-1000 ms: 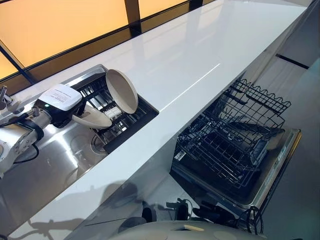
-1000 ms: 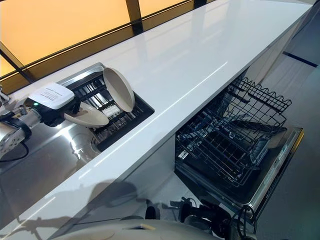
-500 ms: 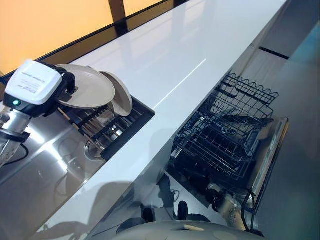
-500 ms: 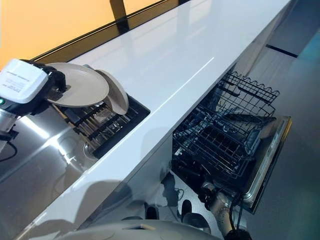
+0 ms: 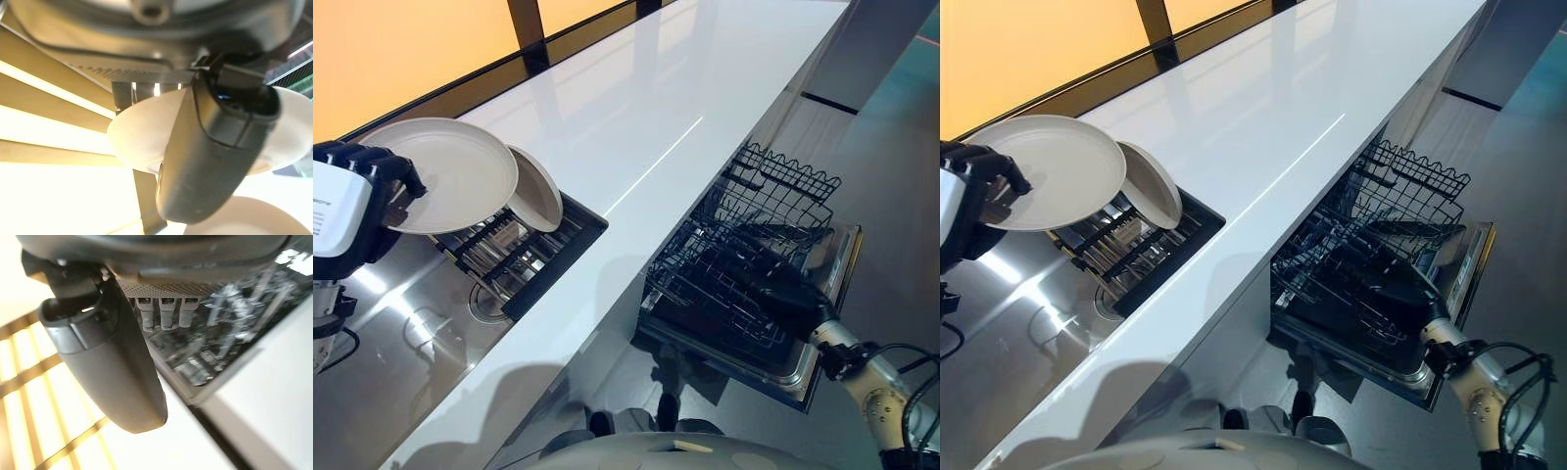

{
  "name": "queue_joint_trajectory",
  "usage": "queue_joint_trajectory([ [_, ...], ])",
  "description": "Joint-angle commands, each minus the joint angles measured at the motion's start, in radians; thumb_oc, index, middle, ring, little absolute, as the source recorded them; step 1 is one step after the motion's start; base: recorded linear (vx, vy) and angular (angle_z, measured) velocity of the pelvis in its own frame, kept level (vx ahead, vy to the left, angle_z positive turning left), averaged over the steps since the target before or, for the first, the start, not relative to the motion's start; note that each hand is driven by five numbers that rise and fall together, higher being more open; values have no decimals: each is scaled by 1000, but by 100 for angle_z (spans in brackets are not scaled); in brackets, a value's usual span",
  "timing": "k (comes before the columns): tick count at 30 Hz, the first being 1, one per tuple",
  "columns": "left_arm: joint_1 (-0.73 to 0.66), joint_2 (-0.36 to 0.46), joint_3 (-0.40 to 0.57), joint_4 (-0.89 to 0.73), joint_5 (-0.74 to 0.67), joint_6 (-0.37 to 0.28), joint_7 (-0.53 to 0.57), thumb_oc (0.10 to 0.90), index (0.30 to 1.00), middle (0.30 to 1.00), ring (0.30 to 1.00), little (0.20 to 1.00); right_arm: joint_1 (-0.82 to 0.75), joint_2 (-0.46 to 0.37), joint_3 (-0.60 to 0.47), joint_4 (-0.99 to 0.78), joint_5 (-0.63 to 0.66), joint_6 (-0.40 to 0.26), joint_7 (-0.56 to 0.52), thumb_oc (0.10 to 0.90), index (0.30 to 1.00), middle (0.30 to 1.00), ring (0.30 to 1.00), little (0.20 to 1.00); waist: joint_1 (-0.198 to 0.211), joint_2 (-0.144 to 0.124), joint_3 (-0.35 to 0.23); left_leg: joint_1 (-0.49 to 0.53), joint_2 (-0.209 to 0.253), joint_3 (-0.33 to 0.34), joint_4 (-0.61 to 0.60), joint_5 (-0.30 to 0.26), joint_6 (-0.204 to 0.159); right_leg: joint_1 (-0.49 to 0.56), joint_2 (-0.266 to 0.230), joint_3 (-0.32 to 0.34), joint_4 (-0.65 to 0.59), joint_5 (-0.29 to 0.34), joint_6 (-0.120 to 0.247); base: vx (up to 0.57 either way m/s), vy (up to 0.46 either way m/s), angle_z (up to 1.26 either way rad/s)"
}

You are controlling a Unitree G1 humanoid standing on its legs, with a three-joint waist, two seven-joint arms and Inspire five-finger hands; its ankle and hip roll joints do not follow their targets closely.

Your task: Pick up plates and place into dishwasher.

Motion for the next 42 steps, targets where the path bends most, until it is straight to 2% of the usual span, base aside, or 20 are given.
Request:
queue_joint_trajectory([
  [1,-88,49,138,-9,-130,-22,87,100,300,300,300,200,-103,-35,-112,-129,197,-123,20,800,900,900,900,900,-26,14,-59,-23,-60,-4,5,-99,33,-34,-16,-34,153,-141,106,4,-38,-1],
  [3,-106,31,136,-15,-155,-41,62,100,300,300,300,200,-116,-13,-153,-148,190,-202,-29,800,900,900,900,900,-29,15,-62,-22,-57,-6,5,-99,33,-32,-10,-29,150,-146,101,6,-36,-4],
  [5,-124,11,126,-33,-188,-54,39,100,300,300,300,200,-123,0,-184,-169,118,-333,-65,800,900,900,900,900,-33,16,-66,-22,-56,-10,5,-99,34,-30,-3,-20,147,-150,97,9,-33,-3],
  [6,-138,-3,120,-40,-204,-64,17,100,300,300,300,200,-123,3,-196,-181,63,-390,-105,800,900,900,900,900,-36,17,-68,-22,-55,-13,5,-99,34,-29,1,-13,145,-151,95,0,0,0],
  [7,-156,-17,105,-58,-231,-69,-9,100,300,300,300,200,-123,-6,-202,-193,-45,-495,-145,800,900,900,900,900,-39,18,-70,-21,-55,-16,5,-100,35,-29,6,-4,144,-154,93,0,0,0],
  [8,-174,-34,92,-86,-253,-72,-40,100,300,300,300,200,-126,-10,-198,-211,-125,-563,-186,800,900,900,900,900,-39,22,-72,-22,-54,-18,5,-100,36,-28,9,1,143,-156,91,9,-32,1],
  [9,-191,-47,80,-113,-297,-83,-89,100,300,300,300,200,-124,-26,-199,-239,-183,-610,-219,800,900,900,900,900,-40,23,-73,-22,-53,-21,5,-98,36,-27,13,7,143,-158,88,5,-33,1],
  [11,-251,-96,26,-164,-363,-99,-193,100,300,300,300,200,-150,-26,-169,-280,-296,-657,-251,800,900,900,900,900,-40,27,-76,-22,-51,-27,5,-96,36,-27,21,16,146,-162,83,0,-36,-2],
  [13,-322,-141,-48,-203,-464,-114,-331,100,300,300,300,200,-191,-46,-122,-313,-506,-710,-345,800,900,900,900,900,-36,29,-75,-21,-49,-34,5,-94,35,-26,27,20,149,-166,77,-6,-37,-1],
  [16,-429,-201,-151,-250,-612,-98,-525,100,300,300,300,200,-266,-95,-56,-344,-814,-735,-519,800,900,900,900,900,-29,33,-71,-18,-46,-41,5,-93,32,-19,36,22,146,-167,72,-10,-38,2],
  [19,-504,-238,-235,-284,-743,-62,-676,100,300,300,300,200,-330,-147,-3,-370,-973,-710,-602,800,900,900,900,900,-21,34,-73,-17,-43,-45,5,-90,27,-13,43,24,139,-166,69,-4,-39,2],
  [23,-595,-276,-334,-300,-941,-3,-861,100,300,300,300,200,-436,-192,75,-372,-1084,-658,-641,800,900,900,900,900,-8,36,-73,-16,-39,-52,5,-85,18,-4,50,21,133,-166,64,-10,-47,8],
  [28,-666,-313,-425,-302,-1102,88,-1004,100,300,300,300,200,-543,-220,171,-366,-1129,-637,-643,800,900,900,900,900,2,36,-71,-15,-35,-60,6,-80,11,2,54,9,129,-165,59,-19,-49,8],
  [33,-689,-325,-475,-295,-1126,139,-1048,100,300,300,300,200,-605,-234,234,-370,-1164,-667,-631,800,900,900,900,900,8,36,-75,-17,-35,-65,7,-76,6,10,57,2,112,-160,55,-12,-35,10],
  [37,-687,-312,-480,-283,-1129,139,-1063,100,300,300,300,200,-632,-274,283,-375,-1113,-657,-431,800,900,900,900,900,13,35,-83,-25,-36,-72,5,-71,-1,12,62,2,92,-152,52,-10,-21,9],
  [42,-689,-281,-478,-289,-1141,143,-1076,100,300,300,300,200,-667,-312,334,-399,-1050,-638,-328,800,900,900,900,900,22,29,-88,-29,-32,-76,5,-66,-5,17,60,-14,99,-160,47,2,-26,12],
])
